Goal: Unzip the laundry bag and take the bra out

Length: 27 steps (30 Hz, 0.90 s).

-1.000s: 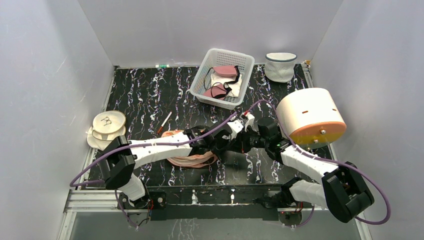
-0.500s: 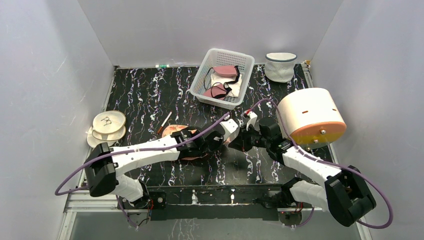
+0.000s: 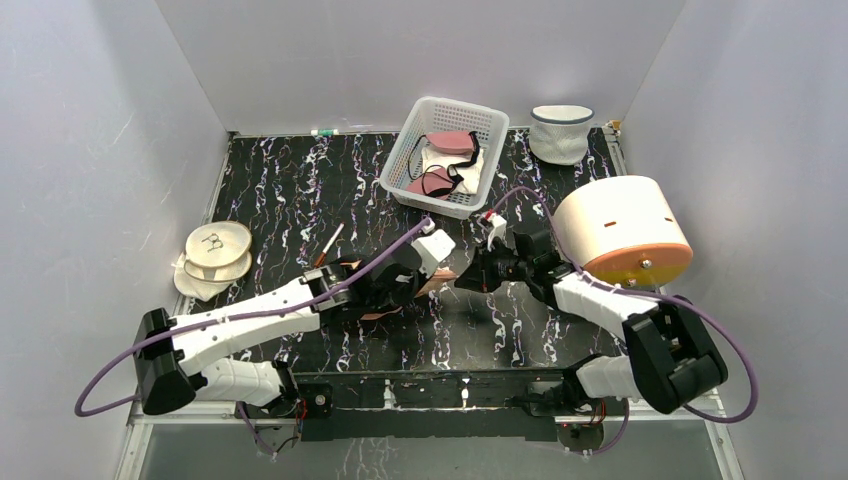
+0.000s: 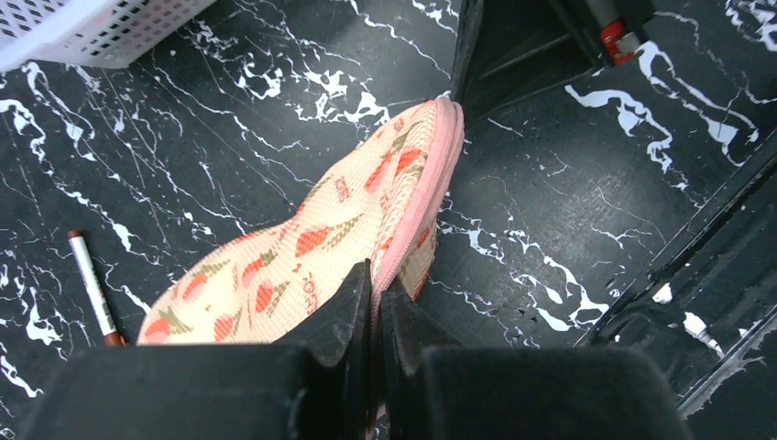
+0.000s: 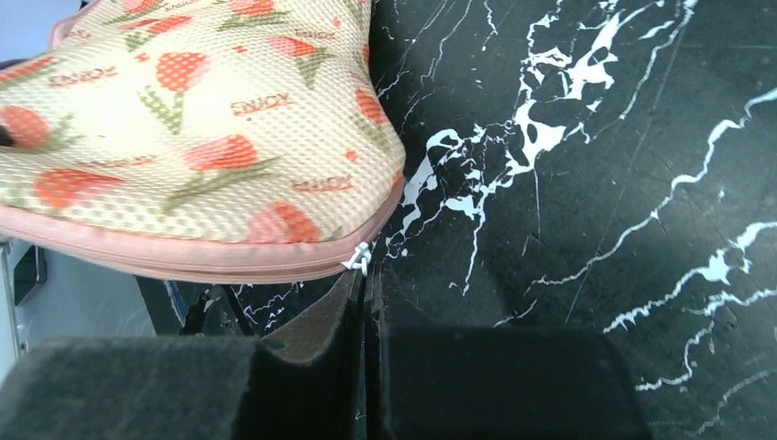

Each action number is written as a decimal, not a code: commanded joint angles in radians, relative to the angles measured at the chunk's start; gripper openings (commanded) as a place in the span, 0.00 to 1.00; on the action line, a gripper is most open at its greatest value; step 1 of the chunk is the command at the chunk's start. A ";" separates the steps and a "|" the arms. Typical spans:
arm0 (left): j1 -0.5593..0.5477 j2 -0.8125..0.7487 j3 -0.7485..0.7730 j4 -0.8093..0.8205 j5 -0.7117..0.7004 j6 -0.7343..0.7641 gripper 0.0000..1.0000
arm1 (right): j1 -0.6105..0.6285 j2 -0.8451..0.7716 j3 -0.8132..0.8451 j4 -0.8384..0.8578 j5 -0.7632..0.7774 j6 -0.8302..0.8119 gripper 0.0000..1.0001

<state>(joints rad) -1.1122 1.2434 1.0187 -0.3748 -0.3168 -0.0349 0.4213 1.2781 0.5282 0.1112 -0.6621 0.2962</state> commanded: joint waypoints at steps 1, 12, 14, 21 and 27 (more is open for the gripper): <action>0.003 -0.087 0.017 0.007 -0.033 0.019 0.00 | -0.012 0.067 0.051 0.081 -0.047 -0.048 0.00; 0.004 -0.084 0.021 0.034 -0.033 0.011 0.00 | -0.009 0.163 0.059 0.262 -0.077 0.041 0.00; 0.003 -0.063 0.028 0.038 -0.036 -0.004 0.00 | -0.009 0.165 0.056 0.270 -0.066 0.053 0.00; 0.003 0.041 0.051 0.063 -0.126 -0.104 0.00 | -0.010 0.123 0.087 0.091 0.104 0.044 0.06; 0.003 0.166 0.085 0.043 -0.136 -0.182 0.00 | -0.030 0.010 0.142 -0.207 0.373 0.010 0.33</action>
<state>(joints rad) -1.1122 1.3582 1.0546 -0.3294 -0.4126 -0.1425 0.4110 1.3846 0.5972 0.0803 -0.4931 0.3386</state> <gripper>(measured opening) 0.023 0.250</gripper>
